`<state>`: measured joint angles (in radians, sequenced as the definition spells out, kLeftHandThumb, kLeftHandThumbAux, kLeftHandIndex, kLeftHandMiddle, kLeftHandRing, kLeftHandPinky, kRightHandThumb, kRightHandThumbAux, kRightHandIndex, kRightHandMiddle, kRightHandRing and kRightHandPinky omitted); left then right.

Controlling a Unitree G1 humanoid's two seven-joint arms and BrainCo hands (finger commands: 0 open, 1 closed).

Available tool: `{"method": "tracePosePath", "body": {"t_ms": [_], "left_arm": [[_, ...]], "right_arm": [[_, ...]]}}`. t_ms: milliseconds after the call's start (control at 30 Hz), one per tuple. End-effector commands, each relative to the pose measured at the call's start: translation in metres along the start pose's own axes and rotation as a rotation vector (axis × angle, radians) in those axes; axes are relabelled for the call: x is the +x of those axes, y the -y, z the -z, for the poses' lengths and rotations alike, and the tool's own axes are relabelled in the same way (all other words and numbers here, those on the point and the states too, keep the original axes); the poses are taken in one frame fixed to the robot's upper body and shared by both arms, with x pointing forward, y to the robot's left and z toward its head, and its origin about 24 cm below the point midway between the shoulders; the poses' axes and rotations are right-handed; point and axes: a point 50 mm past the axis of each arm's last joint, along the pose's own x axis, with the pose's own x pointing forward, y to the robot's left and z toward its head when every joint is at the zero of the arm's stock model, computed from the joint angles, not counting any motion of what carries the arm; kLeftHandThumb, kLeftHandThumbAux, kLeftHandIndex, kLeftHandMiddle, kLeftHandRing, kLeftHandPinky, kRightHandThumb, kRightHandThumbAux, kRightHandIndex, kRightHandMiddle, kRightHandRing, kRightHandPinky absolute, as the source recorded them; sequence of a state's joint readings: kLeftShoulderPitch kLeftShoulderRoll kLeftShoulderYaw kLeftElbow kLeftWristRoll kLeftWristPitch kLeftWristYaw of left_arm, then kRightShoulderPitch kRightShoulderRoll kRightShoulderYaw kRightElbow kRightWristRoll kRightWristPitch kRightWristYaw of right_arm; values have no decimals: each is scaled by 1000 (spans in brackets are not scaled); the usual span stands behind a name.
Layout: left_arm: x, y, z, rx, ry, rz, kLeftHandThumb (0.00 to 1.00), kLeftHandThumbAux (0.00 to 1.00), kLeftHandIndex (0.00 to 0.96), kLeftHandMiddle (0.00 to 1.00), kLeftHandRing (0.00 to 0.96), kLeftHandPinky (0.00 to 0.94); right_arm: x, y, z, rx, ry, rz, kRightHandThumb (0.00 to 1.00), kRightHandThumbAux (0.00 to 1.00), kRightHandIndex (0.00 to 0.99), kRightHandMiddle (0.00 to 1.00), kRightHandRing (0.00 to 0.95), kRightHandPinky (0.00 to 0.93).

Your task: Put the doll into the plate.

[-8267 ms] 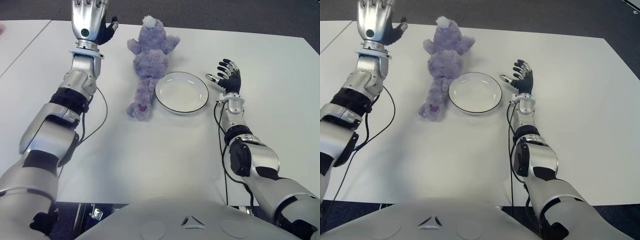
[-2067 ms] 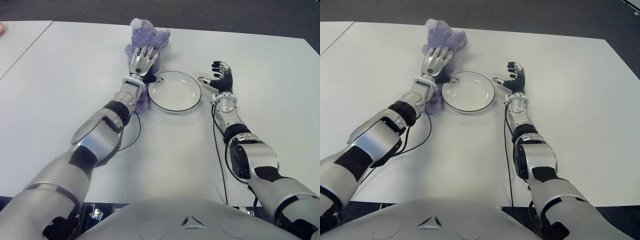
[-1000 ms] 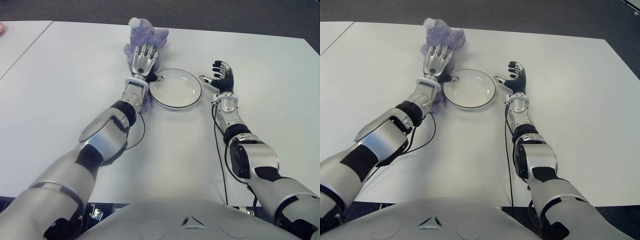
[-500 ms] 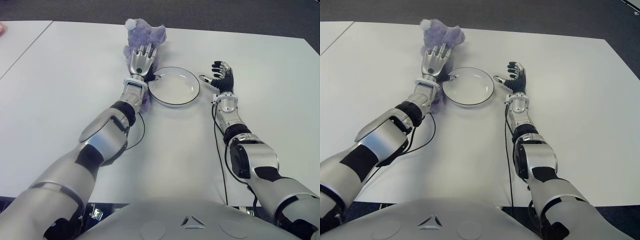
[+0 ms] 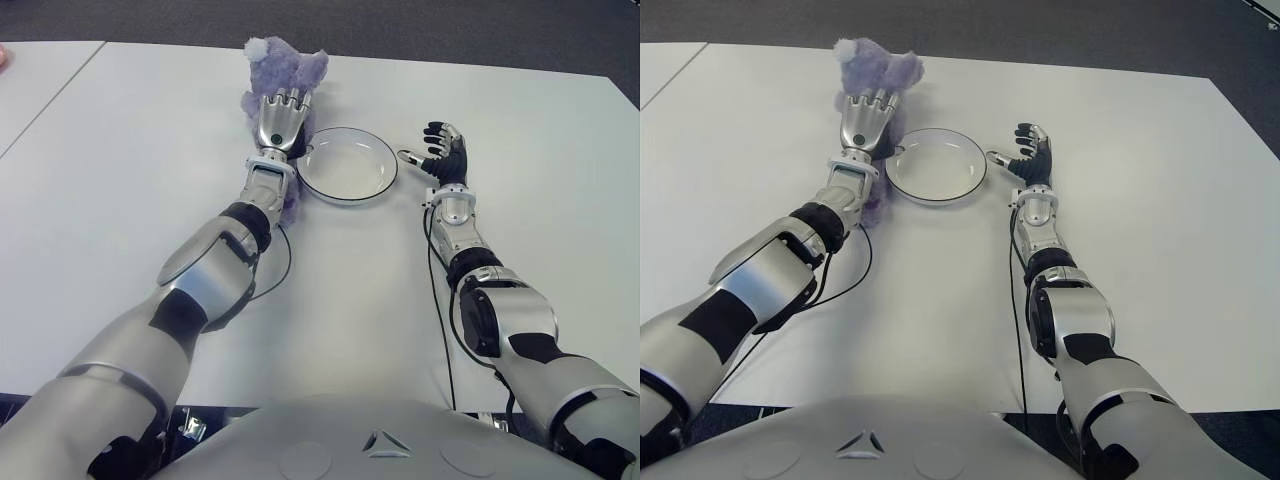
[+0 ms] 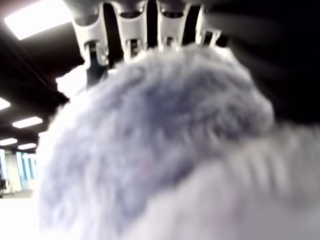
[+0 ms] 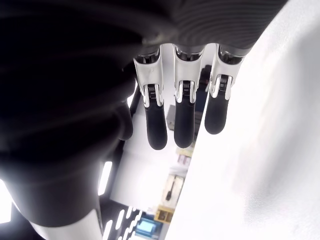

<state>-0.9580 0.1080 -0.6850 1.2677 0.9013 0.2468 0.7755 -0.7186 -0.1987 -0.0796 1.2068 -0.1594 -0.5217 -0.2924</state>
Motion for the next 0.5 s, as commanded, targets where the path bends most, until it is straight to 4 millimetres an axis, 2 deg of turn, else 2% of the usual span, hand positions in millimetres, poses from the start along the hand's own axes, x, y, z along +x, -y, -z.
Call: {"method": "tracePosePath", "body": {"t_ms": [33, 300, 400, 500], "left_arm": [[-32, 26, 6, 14, -30, 28, 102, 736, 323, 514, 560, 584], [-32, 22, 5, -5, -23, -34, 206, 766, 418, 608, 618, 623], [-32, 21, 5, -11, -10, -59, 529, 733, 423, 630, 633, 639], [-32, 20, 5, -24, -2, -75, 638, 721, 426, 653, 667, 712]], "right_arm": [[-114, -21, 115, -69, -444, -118, 0, 886, 257, 296, 266, 258], [-113, -21, 115, -74, -443, -124, 0, 884, 259, 298, 270, 260], [-113, -22, 114, -73, -437, -126, 0, 884, 259, 298, 273, 264], [-113, -22, 114, -70, -433, -127, 0, 882, 257, 296, 272, 265]]}}
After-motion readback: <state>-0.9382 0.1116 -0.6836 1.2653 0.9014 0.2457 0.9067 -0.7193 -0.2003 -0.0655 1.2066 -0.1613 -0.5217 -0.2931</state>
